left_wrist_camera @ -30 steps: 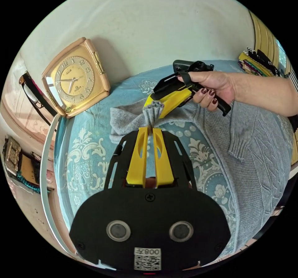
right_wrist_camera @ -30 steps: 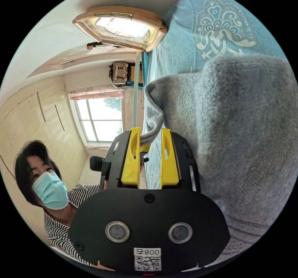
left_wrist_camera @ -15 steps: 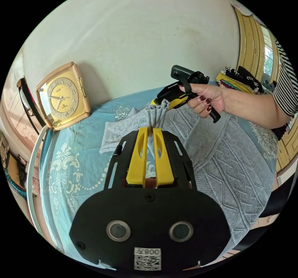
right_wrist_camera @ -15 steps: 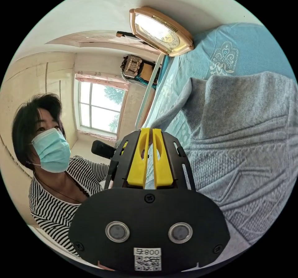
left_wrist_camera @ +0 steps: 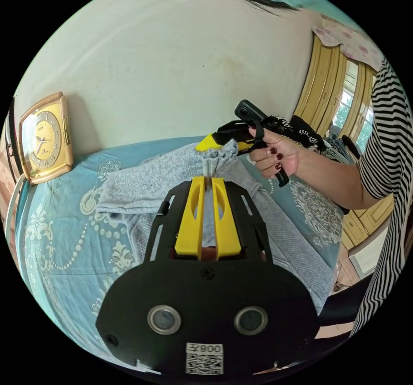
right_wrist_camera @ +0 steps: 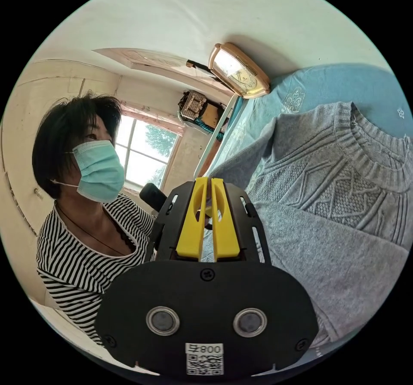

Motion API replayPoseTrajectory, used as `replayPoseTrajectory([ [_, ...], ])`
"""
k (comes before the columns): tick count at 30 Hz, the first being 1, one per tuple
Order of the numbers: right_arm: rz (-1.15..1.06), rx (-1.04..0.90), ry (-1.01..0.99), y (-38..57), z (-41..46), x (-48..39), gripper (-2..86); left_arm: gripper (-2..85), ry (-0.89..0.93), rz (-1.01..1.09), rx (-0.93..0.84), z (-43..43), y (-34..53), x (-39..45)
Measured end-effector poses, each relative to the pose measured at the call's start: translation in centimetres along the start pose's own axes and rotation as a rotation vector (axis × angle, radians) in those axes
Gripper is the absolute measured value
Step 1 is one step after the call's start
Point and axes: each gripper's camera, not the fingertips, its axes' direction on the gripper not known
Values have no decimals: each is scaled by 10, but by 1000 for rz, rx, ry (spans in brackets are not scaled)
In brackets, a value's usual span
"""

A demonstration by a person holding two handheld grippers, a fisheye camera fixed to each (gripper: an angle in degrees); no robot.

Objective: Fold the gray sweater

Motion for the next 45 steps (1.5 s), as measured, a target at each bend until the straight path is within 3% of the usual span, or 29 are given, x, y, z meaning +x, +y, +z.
replayPoseTrajectory([
  [13, 224, 54, 130, 75, -44, 12, 12, 27, 144, 31, -168, 83, -8, 35],
  [29, 337, 32, 223, 91, -42, 8, 12, 28, 265, -14, -236, 133, -33, 45],
  [37, 390, -96, 443, 89, -26, 26, 11, 49, 306, 48, -377, 174, -47, 58],
  [45, 357, -88, 464, 85, -11, 30, 12, 39, 361, 10, -415, 171, -55, 47],
])
